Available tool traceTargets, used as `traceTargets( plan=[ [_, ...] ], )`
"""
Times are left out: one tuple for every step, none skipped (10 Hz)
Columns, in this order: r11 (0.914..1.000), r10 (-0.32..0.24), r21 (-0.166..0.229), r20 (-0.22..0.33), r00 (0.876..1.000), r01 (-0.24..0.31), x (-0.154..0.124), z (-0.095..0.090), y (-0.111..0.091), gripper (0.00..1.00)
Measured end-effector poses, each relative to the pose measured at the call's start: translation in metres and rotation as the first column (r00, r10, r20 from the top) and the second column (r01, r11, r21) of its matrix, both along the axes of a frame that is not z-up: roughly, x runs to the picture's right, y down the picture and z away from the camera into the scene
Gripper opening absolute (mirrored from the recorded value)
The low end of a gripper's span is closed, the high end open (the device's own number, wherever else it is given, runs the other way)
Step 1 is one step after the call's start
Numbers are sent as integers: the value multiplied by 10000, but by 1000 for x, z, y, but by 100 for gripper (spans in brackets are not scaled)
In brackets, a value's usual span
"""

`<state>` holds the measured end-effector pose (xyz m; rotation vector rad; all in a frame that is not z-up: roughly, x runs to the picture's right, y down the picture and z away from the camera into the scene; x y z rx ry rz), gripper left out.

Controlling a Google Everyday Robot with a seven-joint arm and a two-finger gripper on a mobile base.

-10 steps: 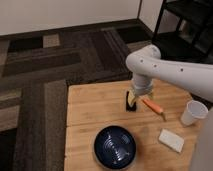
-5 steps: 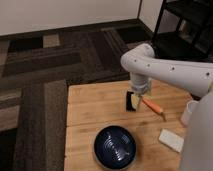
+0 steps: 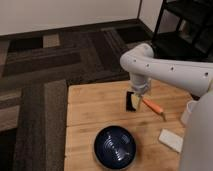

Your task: Place the pepper in the ceramic bowl

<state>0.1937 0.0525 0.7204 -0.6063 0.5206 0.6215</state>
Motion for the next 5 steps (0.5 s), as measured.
traceTargets(
  plan=[
    [10000, -1, 0, 1, 10000, 1, 0, 0, 0, 65],
    [10000, 18, 20, -37, 10000, -18, 3, 1, 0, 65],
    [10000, -13, 49, -99, 10000, 13, 10, 3, 0, 65],
    [9998, -126, 144, -208, 9997, 129, 23, 9, -1, 65],
    [9993, -225, 285, -182, 9996, 230, 29, 15, -2, 65]
  ],
)
